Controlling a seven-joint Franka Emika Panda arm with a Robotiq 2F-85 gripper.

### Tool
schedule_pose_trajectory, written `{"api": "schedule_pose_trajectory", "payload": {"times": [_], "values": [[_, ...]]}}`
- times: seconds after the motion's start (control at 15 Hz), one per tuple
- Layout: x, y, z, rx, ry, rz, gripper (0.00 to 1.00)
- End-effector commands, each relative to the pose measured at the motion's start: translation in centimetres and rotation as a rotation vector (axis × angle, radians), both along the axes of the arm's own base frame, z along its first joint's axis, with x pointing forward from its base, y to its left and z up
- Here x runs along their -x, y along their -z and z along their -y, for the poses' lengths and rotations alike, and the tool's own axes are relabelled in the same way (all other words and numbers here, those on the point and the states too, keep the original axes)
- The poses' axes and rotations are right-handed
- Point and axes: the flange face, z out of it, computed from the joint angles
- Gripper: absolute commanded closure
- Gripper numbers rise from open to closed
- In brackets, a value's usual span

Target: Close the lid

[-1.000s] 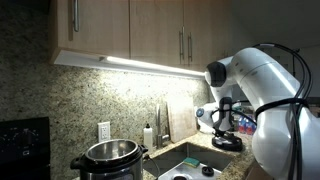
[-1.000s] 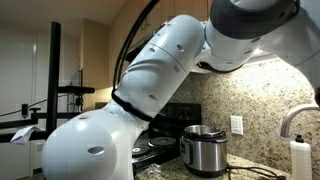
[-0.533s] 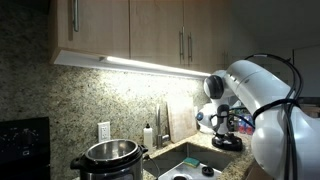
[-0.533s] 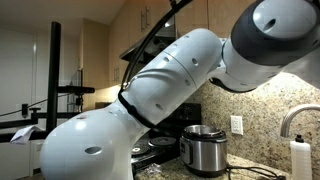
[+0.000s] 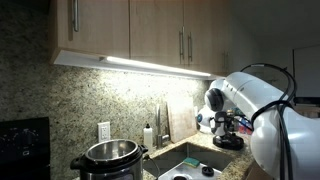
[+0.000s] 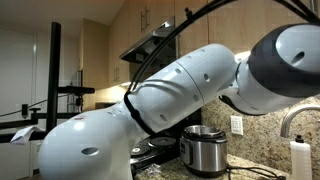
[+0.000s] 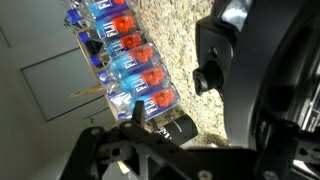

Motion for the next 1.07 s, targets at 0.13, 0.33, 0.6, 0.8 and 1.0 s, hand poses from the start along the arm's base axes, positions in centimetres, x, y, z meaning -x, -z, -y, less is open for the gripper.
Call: {"api": "schedule_pose_trajectory", "payload": {"times": [0.13,0.33,0.6,0.8,1.0], "values": [[0.9,-0.4,2.5,0.033,0.12,-0.084,0.0],[1.2,-0.4,3.0,0.061,0.172,-0.131,0.0],[1.8,0.6,3.5,0.071,0.196,-0.222,0.26],[1.8,1.0,3.6,0.048,0.19,-0.256,0.45],[1.8,1.3,3.6,0.036,0.181,-0.274,0.66]]}}
